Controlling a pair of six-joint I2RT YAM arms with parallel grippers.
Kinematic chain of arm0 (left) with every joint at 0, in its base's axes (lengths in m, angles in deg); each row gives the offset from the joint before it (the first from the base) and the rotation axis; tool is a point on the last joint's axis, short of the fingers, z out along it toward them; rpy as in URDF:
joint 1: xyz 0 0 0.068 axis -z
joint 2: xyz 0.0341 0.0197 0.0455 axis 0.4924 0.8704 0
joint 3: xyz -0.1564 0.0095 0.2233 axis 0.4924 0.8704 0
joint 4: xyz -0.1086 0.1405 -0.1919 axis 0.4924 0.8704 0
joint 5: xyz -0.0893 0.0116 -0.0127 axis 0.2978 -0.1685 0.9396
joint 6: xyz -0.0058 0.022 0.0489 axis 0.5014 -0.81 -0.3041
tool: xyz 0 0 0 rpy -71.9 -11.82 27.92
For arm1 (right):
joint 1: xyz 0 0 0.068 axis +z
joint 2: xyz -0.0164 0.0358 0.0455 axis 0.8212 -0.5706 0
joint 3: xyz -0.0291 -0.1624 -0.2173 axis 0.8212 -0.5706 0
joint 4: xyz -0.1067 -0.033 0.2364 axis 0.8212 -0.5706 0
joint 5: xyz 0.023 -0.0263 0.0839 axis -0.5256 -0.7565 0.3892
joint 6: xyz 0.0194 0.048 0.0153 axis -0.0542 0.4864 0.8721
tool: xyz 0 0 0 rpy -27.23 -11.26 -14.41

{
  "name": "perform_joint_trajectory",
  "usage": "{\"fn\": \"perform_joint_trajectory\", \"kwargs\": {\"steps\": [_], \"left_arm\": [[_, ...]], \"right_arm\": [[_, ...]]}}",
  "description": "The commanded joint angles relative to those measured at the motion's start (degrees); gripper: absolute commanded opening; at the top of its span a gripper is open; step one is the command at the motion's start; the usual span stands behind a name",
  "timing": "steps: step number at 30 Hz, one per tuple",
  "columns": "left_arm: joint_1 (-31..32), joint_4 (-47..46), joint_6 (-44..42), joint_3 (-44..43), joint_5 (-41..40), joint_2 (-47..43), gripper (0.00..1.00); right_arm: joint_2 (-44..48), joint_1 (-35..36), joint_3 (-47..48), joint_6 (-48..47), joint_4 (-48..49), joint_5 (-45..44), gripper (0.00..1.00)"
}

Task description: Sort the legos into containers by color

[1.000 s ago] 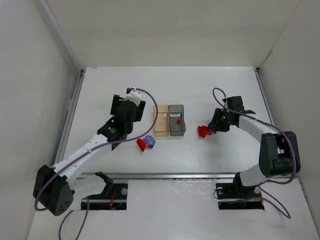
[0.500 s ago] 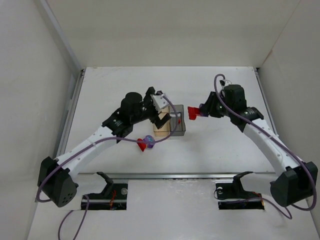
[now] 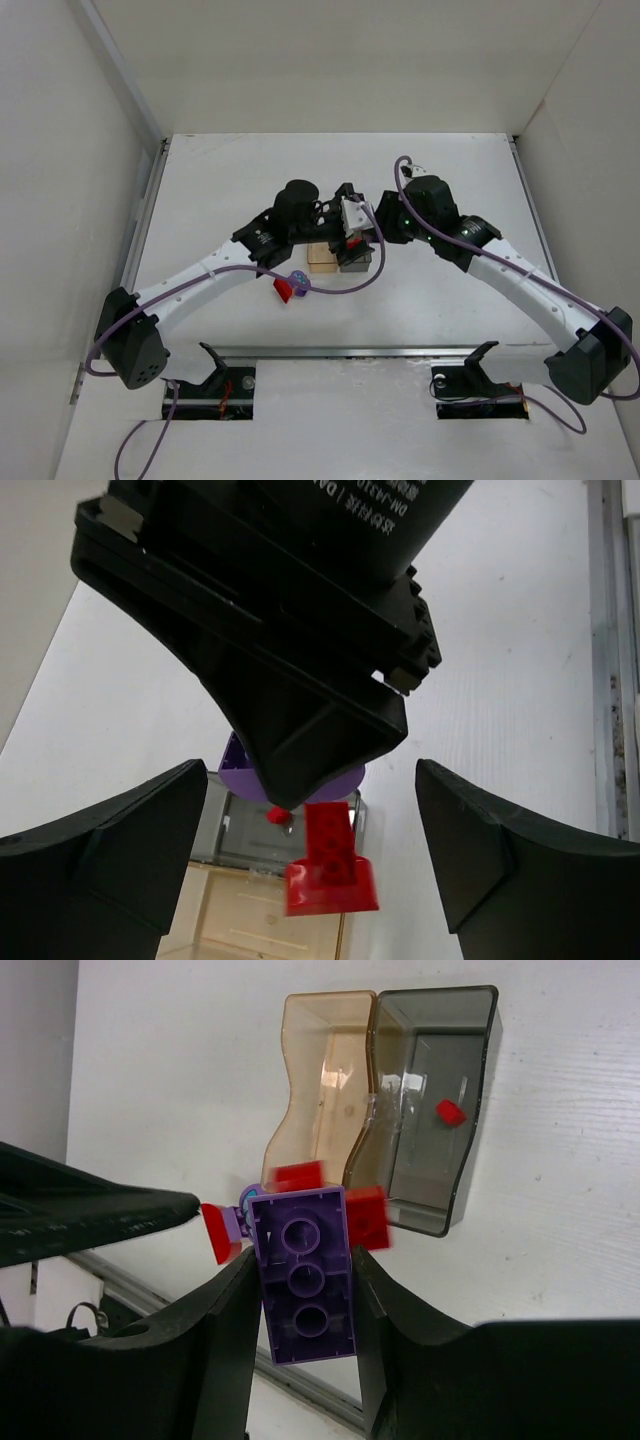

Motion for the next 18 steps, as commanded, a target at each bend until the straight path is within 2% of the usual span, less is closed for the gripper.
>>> {"fn": "perform_joint_trajectory", "kwargs": {"steps": [1,2,6,10,18], "left_arm": [[-0.16,2.28,-2.77,-2.35,-0.14,-1.01,0.81],[-0.16,2.88,-2.77,-2.35,-1.01,-1.01,0.74],[-0.16,5.26,-3.29,-2.35,-2.51,-1.01,0.73],[-0.16,5.26,-3.3,-1.82,-5.75,-1.01,0.8],[-0.16,6.32,-0.76,1.6,-15.68,-2.85,0.82]], "right_arm": [[0.25,0.62,3.1,1.89,1.76,-2.22,0.0],[0.25,0.62,3.1,1.9,2.28,-2.22,0.0],[0.86,0.62,3.1,1.9,2.29,-1.7,0.0],[0.26,0.62,2.57,1.9,2.29,-2.93,0.0],[-1.16,-1.65,2.57,1.37,1.58,-4.07,0.0]]}}
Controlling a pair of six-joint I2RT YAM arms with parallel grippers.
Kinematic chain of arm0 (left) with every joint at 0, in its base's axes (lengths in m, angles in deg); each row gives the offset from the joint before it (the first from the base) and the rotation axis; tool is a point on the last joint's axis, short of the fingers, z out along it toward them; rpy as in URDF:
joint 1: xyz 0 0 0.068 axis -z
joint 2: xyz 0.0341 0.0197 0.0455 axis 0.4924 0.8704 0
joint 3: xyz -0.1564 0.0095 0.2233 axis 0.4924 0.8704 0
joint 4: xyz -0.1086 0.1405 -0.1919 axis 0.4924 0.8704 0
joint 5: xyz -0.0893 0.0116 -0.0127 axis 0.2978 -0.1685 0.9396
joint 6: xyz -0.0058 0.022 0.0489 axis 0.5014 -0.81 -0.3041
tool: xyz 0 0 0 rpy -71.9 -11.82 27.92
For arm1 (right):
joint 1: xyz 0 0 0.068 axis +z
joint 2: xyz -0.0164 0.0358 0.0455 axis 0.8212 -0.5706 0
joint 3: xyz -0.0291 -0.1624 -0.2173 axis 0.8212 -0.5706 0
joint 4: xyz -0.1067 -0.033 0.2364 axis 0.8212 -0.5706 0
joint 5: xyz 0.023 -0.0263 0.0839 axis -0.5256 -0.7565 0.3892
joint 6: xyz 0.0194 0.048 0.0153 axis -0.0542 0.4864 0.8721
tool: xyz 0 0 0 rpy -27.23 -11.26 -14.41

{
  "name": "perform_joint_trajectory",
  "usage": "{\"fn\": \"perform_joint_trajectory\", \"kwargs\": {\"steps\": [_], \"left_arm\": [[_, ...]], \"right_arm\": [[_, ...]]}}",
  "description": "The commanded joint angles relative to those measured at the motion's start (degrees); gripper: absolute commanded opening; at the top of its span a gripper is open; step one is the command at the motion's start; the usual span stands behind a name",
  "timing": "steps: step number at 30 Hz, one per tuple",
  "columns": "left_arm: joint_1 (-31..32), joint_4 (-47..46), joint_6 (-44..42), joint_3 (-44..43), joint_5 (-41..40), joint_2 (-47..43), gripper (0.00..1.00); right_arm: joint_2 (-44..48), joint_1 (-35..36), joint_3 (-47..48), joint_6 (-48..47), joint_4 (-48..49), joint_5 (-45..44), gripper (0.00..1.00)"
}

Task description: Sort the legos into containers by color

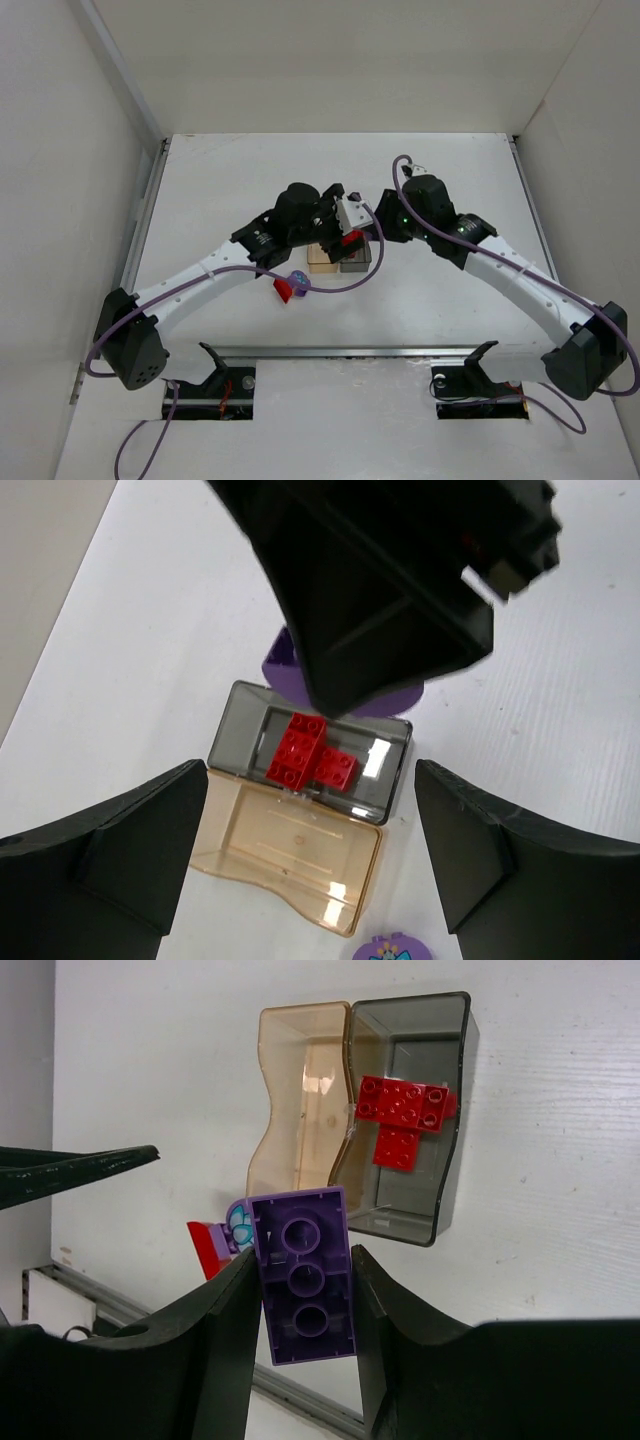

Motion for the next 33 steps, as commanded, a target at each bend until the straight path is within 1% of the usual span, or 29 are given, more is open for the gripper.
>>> {"fn": "perform_joint_trajectory", "kwargs": {"steps": [1,4,8,11,15,17,19,20,21,22,23,24,25,27,28,30,31,33], "left_arm": [[-0.1,0.07,1.26,1.41,-4.52,-3.22,0.82],[-0.1,0.07,4.24,1.41,-6.11,-3.23,0.83],[-0.1,-1.16,7.93,2.03,-9.44,-3.23,0.83],[-0.1,-1.16,9.17,2.03,-13.22,-2.7,0.83],[-0.62,-1.16,10.92,2.03,-16.82,-2.7,0.83],[-0.62,-1.16,10.93,2.03,-18.23,-3.22,0.83],[-0.62,-0.64,11.46,2.55,-18.93,-3.23,0.83],[-0.62,-0.64,11.46,2.56,-18.94,-3.84,0.83],[-0.62,-0.64,11.98,3.08,-19.55,-4.37,0.84],[-0.62,-0.64,11.98,3.6,-20.08,-4.37,0.84],[-0.62,-0.64,11.98,3.61,-20.08,-4.89,0.86],[-1.15,-0.64,11.98,3.61,-20.69,-4.9,0.86],[-1.15,-0.64,11.98,4.13,-20.7,-4.9,0.86],[-1.68,-0.64,12.51,4.14,-20.7,-5.42,0.86],[-1.68,-0.64,12.51,4.14,-21.22,-5.43,0.86],[-2.21,-0.64,12.51,4.66,-21.75,-5.43,0.86],[-2.21,-0.64,12.51,4.66,-22.27,-5.43,0.86],[-2.73,-0.64,12.51,5.19,-22.28,-5.95,0.86]], "right_arm": [[0.37,-2.56,2.35,-0.07,1.25,-0.81,0.0],[0.37,-5.11,2.35,-0.78,0.03,-0.29,0.0],[-2.87,-11.08,1.03,-2.0,0.02,1.82,0.0],[-6.91,-13.37,-0.72,-3.41,0.02,0.08,0.0],[-14.9,-17.76,-1.43,-4.73,0.02,-1.07,0.0],[-19.83,-17.77,-0.91,-6.13,0.02,-2.56,0.0],[-22.73,-17.77,0.41,-6.67,-0.5,-4.58,0.06],[-25.09,-17.77,0.42,-7.28,-0.5,-5.11,0.11],[-26.16,-17.77,0.94,-7.98,-0.5,-5.12,0.25],[-27.13,-17.77,0.94,-7.98,-1.03,-5.9,0.33],[-28.88,-17.77,1.64,-9.12,-1.03,-5.91,0.45],[-29.59,-17.77,1.65,-9.65,-1.03,-5.91,0.45],[-30.12,-17.77,1.65,-10.18,-1.03,-5.91,0.43],[-30.13,-17.77,1.65,-10.8,-0.33,-5.12,0.33],[-30.13,-17.77,1.65,-11.32,-0.33,-5.12,0.2],[-28.99,-17.77,1.65,-11.32,0.2,-5.12,0.04],[-28.98,-17.77,2.17,-11.32,0.2,-5.12,0.0],[-28.98,-17.77,2.7,-11.32,0.2,-5.12,0.0]]}}
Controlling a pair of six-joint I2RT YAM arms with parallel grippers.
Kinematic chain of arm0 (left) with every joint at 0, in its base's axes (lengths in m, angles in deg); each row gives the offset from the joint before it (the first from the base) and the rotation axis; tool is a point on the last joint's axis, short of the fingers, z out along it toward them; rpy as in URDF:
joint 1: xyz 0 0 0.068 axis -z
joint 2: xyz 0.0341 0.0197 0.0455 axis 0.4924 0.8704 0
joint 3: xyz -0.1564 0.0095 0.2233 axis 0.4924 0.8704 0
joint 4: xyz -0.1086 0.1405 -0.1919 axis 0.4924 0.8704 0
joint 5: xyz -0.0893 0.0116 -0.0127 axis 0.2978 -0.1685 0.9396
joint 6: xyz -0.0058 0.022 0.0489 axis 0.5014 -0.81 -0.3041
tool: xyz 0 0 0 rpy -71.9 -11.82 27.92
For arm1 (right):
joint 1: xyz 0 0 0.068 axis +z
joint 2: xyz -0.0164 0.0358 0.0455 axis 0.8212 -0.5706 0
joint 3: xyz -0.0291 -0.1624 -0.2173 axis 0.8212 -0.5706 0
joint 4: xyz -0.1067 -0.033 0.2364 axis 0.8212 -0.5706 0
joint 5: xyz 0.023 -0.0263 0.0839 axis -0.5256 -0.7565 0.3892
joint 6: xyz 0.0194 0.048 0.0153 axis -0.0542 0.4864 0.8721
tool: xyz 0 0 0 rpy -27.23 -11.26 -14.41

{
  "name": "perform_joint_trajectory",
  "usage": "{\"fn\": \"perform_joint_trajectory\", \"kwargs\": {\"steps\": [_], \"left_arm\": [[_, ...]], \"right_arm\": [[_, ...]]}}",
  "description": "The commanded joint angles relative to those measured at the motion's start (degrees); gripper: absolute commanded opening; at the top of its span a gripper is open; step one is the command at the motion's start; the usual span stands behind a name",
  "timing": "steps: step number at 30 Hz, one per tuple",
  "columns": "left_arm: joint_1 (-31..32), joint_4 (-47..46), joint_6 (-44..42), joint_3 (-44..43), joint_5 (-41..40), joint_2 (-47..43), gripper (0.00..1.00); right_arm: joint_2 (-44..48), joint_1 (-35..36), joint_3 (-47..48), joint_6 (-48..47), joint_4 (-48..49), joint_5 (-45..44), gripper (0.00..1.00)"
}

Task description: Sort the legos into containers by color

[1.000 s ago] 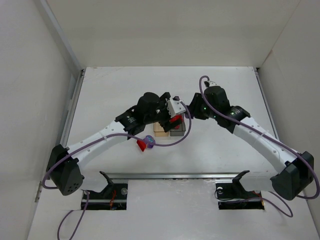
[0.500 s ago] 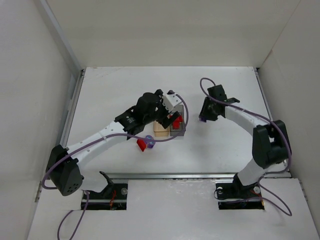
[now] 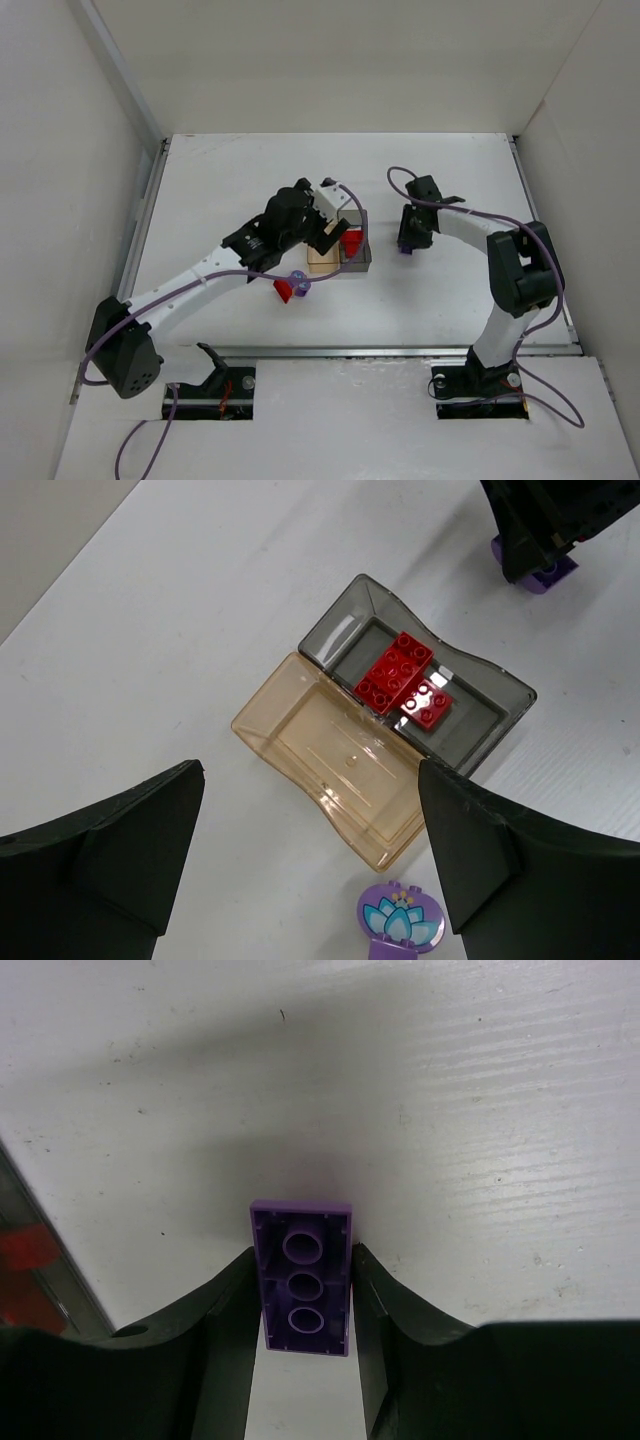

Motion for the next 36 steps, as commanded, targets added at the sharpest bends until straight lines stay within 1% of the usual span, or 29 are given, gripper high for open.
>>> {"fn": "perform_joint_trajectory", "kwargs": {"steps": [1,3,4,6,7,8,9,10,12,15,16,18,19,20,22,23,25,26,27,28,30,32,33,35,36], "left_arm": [[-0.61,-1.09,1.73,1.02,-1.97,-2.76,0.86],[-1.14,-1.09,2.78,1.02,-3.55,-3.37,0.84],[-1.14,-1.09,3.58,1.02,-4.78,-3.38,0.84],[-1.75,-1.09,5.94,1.54,-10.39,-3.99,0.78],[-2.28,-1.09,9.26,1.54,-12.85,-3.99,0.76],[-2.28,-0.57,11.21,1.54,-15.57,-4.51,0.76],[-2.28,-0.57,12.97,2.07,-20.3,-5.13,0.76],[-2.98,0.74,14.29,2.07,-22.17,-5.13,0.76],[-2.99,1.53,17.11,2.78,-25.51,-5.66,0.76],[-2.99,2.33,18.96,3.39,-26.23,-6.71,0.8],[-2.99,2.33,18.97,3.39,-26.23,-6.72,0.8],[-2.99,2.33,18.97,3.92,-26.23,-6.72,0.86],[-2.99,2.33,18.97,3.92,-26.23,-6.72,0.89],[-2.99,2.33,18.97,3.92,-26.23,-7.24,0.91],[-3.51,2.33,18.97,3.92,-26.23,-7.24,0.96],[-3.51,2.33,18.97,3.92,-26.23,-7.24,0.98],[-3.51,2.33,18.97,3.92,-26.23,-7.24,0.99],[-3.51,2.33,18.97,3.92,-25.71,-7.24,0.99],[-3.51,2.33,18.97,3.92,-25.71,-7.24,0.99],[-3.51,1.81,18.97,3.92,-25.71,-7.24,0.99],[-3.51,1.81,18.97,3.92,-25.71,-7.24,0.99],[-3.51,1.81,18.97,4.44,-25.71,-7.24,0.99],[-3.51,1.81,18.97,4.44,-25.71,-7.24,0.99],[-3.51,1.81,18.97,4.45,-25.71,-7.24,0.99],[-3.51,1.81,18.44,4.45,-25.71,-7.24,0.99]], "right_arm": [[1.11,0.1,2.31,-1.34,0.57,-0.46,0.0],[2.78,1.41,2.84,-1.34,0.05,0.24,0.0],[5.48,2.64,3.62,-1.34,0.57,0.25,0.0],[8.75,6.06,4.33,-1.34,3.45,0.25,0.0],[10.07,9.56,4.85,-1.34,4.86,1.29,0.0],[10.95,11.08,5.55,-0.64,6.36,2.78,0.0],[10.96,12.4,6.34,0.24,7.33,4.36,0.0],[10.44,14.41,7.31,0.77,7.86,6.29,0.0],[6.76,15.83,11.17,1.64,7.87,7.54,0.0],[0.69,18.2,15.92,1.65,6.55,10.0,0.02],[-0.63,18.82,16.98,1.65,6.55,10.52,0.05],[-3.61,19.88,19.35,1.65,5.5,11.06,0.09],[-4.33,20.58,19.36,1.65,5.49,11.06,0.13],[-4.85,20.58,19.97,1.65,5.49,12.28,0.2],[-5.65,20.58,19.98,1.65,6.02,13.42,0.26],[-6.35,20.58,19.98,1.65,6.02,13.43,0.34],[-6.35,20.58,20.59,1.65,6.02,14.05,0.42],[-6.35,20.58,20.59,1.65,6.02,14.57,0.49],[-6.35,21.11,20.59,1.65,6.54,15.18,0.58],[-6.35,21.11,20.59,0.78,6.55,16.75,0.62],[-6.35,21.11,21.38,-0.54,6.55,17.29,0.68],[-6.35,21.11,22.69,-1.68,4.97,17.3,0.7],[-6.35,21.11,22.7,-2.99,4.97,17.3,0.73],[-5.65,21.11,24.8,-5.19,2.08,16.34,0.73],[-4.43,21.11,25.42,-8.34,0.85,15.46,0.73]]}}
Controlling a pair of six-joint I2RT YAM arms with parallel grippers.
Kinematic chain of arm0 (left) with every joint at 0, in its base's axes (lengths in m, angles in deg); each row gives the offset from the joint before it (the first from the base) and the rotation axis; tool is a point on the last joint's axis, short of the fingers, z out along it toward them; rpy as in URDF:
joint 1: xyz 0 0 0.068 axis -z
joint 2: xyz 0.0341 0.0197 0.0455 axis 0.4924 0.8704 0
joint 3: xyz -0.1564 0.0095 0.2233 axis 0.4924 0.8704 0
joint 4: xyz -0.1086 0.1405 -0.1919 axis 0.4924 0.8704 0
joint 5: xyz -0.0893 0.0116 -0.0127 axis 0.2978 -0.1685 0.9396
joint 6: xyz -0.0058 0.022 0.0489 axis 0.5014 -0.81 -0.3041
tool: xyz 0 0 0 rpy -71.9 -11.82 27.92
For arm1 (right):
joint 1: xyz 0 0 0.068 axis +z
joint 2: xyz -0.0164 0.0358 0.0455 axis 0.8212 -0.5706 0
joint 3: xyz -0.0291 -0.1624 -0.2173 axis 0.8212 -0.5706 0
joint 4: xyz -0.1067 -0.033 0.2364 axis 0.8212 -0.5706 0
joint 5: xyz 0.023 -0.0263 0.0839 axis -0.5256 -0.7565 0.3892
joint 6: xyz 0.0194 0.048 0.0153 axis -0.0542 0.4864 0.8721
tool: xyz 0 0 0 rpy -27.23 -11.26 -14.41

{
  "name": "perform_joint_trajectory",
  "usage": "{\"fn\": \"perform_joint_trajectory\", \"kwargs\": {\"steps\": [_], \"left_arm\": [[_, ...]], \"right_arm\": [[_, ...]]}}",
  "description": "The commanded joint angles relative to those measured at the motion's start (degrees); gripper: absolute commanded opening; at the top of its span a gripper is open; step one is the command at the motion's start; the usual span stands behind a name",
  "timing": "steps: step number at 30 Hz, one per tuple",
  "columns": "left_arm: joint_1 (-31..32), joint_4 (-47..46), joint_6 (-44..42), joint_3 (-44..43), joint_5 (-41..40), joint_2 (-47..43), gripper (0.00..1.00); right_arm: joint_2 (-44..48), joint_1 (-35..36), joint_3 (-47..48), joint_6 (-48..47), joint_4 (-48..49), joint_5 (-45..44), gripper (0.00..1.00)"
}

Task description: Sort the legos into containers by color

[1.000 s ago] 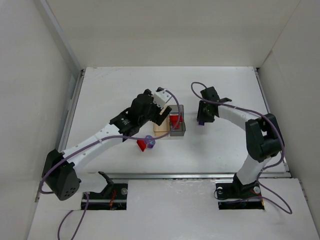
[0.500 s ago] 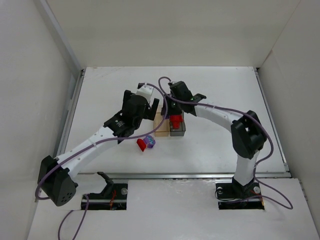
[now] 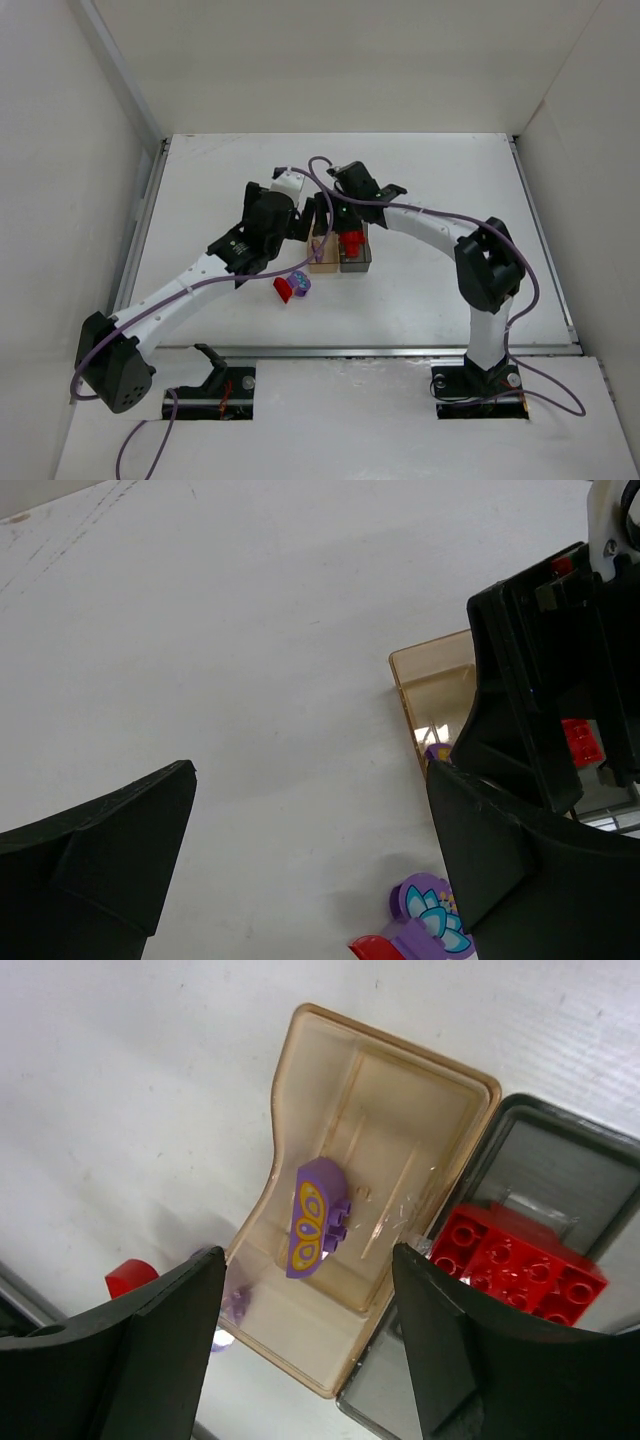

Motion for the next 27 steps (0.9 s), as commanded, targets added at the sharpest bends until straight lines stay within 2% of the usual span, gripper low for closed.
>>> {"fn": "perform_joint_trajectory", "kwargs": {"steps": [1,3,7,9,14,18,22,27], "left_arm": [[-0.13,-1.23,0.34,0.42,-0.9,-1.98,0.99],[-0.65,-1.75,0.34,0.42,-0.9,-1.98,0.99],[-0.65,-2.29,-0.27,0.95,-3.53,-2.5,0.99],[-0.65,-2.29,-0.27,0.95,-4.76,-2.5,0.99],[-0.65,-2.29,-0.27,0.95,-4.77,-2.5,0.99],[-1.7,-2.29,-1.32,0.95,-4.77,-2.5,0.99],[-2.23,-3.52,-1.86,0.42,-4.24,-2.5,0.99],[-2.76,-4.13,-2.38,0.42,-2.93,-1.36,0.99]], "right_arm": [[4.52,0.63,4.31,-8.07,-3.27,-1.44,0.73],[6.7,-0.33,4.84,-12.46,-5.47,-3.03,0.73],[7.52,-5.25,3.26,-27.9,-8.19,2.15,0.73],[6.81,-7.18,2.64,-33.12,-8.73,2.15,0.69],[8.65,-7.19,-5.17,-50.07,-1.1,3.47,0.69],[9.97,-6.58,-8.16,-58.68,0.41,3.47,0.69],[9.44,-5.26,-8.78,-62.76,0.41,0.84,0.69],[7.51,-4.12,-8.17,-63.29,1.11,-0.04,0.67]]}}
